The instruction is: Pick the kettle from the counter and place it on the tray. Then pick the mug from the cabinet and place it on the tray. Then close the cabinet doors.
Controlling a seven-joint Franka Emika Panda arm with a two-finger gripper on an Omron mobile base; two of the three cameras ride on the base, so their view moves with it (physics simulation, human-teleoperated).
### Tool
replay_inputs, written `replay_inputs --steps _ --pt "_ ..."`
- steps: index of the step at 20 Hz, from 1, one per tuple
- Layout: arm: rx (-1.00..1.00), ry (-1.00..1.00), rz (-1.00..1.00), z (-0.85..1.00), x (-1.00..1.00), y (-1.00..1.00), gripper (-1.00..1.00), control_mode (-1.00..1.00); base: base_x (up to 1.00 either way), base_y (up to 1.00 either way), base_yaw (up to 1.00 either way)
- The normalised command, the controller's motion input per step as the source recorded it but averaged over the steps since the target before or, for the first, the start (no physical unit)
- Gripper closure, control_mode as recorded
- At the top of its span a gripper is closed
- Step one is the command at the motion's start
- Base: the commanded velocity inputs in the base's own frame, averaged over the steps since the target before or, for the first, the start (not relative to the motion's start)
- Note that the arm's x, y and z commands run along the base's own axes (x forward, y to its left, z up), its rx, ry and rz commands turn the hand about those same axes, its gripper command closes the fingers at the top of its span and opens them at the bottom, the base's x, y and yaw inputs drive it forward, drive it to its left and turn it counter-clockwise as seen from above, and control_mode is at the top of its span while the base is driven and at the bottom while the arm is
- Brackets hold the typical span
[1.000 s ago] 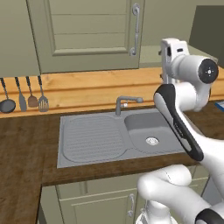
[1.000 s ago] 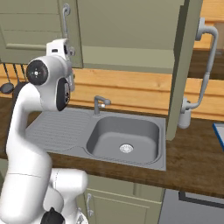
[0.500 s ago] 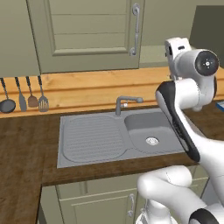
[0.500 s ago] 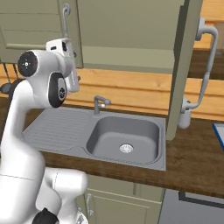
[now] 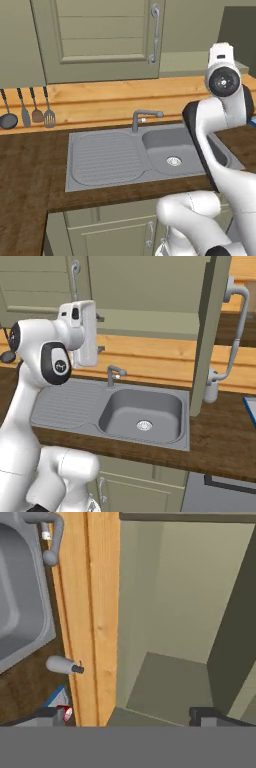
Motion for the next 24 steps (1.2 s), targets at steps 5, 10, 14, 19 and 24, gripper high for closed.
replay_inputs --steps 5,10,14,19,24 --pt "-0.01 -0.04 -0.57 0.0 -0.42 -0.26 -1.0 -1.0 0.0 0.0 0.0" --pt "-0.02 -0.02 -0.57 0.0 -0.55 -0.26 -1.0 -1.0 0.0 0.0 0.0" --pt "0.0 0.0 -0.37 0.0 -0.49 -0.41 -1.0 -1.0 0.0 0.0 0.0" --pt "-0.01 0.0 -0.3 0.06 -0.62 -0.36 -1.0 -1.0 0.0 0.0 0.0" --pt "-0.01 0.0 -0.38 0.03 -0.56 -0.44 -1.0 -1.0 0.0 0.0 0.0"
